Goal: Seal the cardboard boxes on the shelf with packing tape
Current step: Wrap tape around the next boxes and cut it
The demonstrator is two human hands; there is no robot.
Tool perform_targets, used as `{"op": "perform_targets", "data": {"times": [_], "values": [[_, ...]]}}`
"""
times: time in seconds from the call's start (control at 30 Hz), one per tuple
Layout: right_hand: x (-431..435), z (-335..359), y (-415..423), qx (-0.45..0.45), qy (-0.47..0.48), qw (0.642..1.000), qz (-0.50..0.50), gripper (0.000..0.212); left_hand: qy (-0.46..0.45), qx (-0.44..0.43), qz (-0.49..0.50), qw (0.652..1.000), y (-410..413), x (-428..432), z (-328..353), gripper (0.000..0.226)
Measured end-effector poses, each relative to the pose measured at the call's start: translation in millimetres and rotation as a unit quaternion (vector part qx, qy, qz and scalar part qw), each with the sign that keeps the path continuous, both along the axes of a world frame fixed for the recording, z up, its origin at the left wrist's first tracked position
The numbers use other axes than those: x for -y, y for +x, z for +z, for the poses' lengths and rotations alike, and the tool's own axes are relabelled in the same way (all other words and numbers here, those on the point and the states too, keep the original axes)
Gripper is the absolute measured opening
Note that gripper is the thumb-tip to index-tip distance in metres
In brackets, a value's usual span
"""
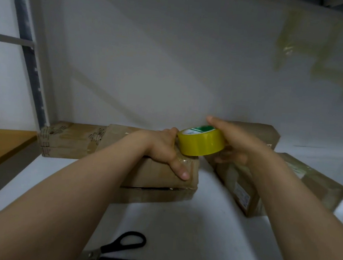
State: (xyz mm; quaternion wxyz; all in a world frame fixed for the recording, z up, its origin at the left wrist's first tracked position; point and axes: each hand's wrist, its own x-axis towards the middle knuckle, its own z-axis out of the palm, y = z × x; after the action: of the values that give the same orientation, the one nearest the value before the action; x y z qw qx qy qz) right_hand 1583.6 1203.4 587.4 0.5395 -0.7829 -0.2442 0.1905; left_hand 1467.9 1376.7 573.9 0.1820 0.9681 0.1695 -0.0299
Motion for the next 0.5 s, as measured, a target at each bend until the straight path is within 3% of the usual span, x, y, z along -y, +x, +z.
{"op": "perform_targets", "data": {"times": [0.07,0.2,0.37,0.5], "values": [[7.8,-3.2,-5.5,-0.116,-0.039,0.99,0.072,0.076,0.003,0.001,0.003,1.0,-0.1,1.1,-0.8,0.13],[3.4,4.2,-14.6,-0.114,0.079,0.988,0.065,0.052,0.009,0.012,0.007,1.0,-1.5,3.6,0.8,0.13],[-6.6,15.9,-40.0,-0.024,0.176,0.984,0.014,0.044,0.006,0.025,0.02,0.999,-3.5,5.2,1.5,0.132],[-2.4,26.8,-54.5,0.047,0.164,0.985,-0.008,0.035,-0.013,0.036,0.015,0.999,-3.3,5.9,0.5,0.13]]}}
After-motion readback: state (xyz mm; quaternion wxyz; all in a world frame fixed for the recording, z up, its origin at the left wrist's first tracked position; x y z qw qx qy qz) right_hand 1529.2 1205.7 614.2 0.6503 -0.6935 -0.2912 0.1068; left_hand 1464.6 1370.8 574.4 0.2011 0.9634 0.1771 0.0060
